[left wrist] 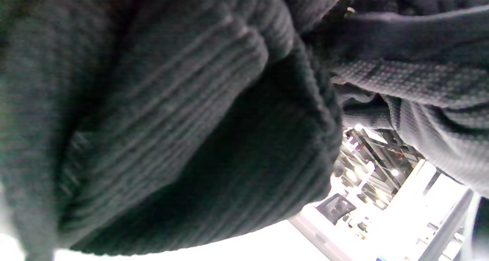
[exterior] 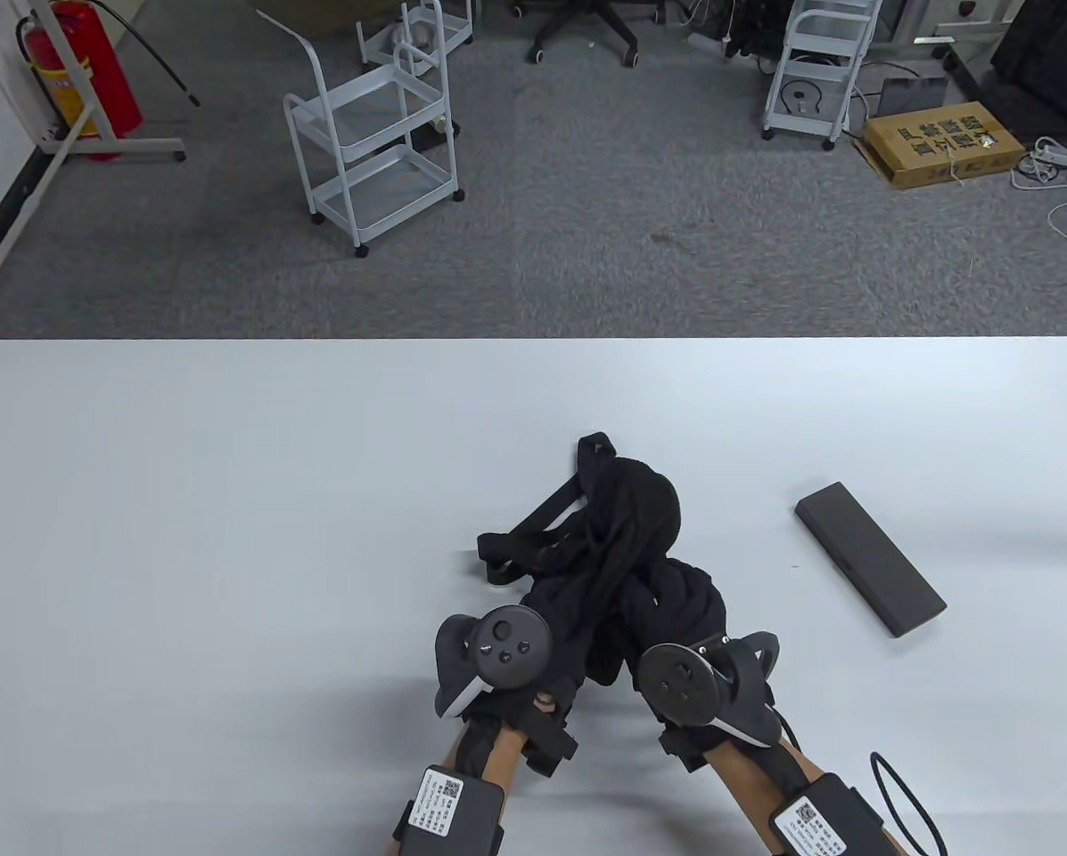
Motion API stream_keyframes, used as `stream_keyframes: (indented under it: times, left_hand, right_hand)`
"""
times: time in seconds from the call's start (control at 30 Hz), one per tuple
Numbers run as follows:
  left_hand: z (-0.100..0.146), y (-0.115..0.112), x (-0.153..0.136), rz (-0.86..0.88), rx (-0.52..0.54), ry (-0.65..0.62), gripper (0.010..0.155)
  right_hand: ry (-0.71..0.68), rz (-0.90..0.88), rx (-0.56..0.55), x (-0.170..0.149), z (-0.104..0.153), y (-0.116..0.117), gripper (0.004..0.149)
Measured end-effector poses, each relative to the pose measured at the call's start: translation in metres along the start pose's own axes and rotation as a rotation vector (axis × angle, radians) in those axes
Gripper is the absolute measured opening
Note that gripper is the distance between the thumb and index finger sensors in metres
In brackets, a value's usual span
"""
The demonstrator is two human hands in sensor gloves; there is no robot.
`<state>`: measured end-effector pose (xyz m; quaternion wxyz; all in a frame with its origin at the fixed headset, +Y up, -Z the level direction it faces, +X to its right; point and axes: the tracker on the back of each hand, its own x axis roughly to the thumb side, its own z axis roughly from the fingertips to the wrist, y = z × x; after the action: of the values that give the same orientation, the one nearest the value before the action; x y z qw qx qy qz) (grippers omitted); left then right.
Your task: Put stationery box into the backpack's main compartment
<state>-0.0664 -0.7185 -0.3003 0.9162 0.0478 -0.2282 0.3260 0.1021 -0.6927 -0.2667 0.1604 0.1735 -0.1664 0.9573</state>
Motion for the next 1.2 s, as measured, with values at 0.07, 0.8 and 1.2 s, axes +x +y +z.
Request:
stream_keyframes:
  times: [0.07, 0.8, 1.2]
  left_hand:
    - [0.0, 0.0, 0.003, -0.004, -0.006, -0.005, 0.051]
    - [0.002, 0.006, -0.001, -0.034, 0.016, 0.01, 0.051]
    - [0.002, 0.006, 0.0, -0.048, 0.003, -0.002, 0.051]
  right_hand:
    - [-0.004, -0.014, -0.009, -0.003, 0.002, -0.003, 0.045]
    - [-0.007, -0.03, -0.124, -0.013, 0.012, -0.038, 0.041]
    - [0.028, -0.061, -0.136, -0.022, 0.011, -0.045, 0.041]
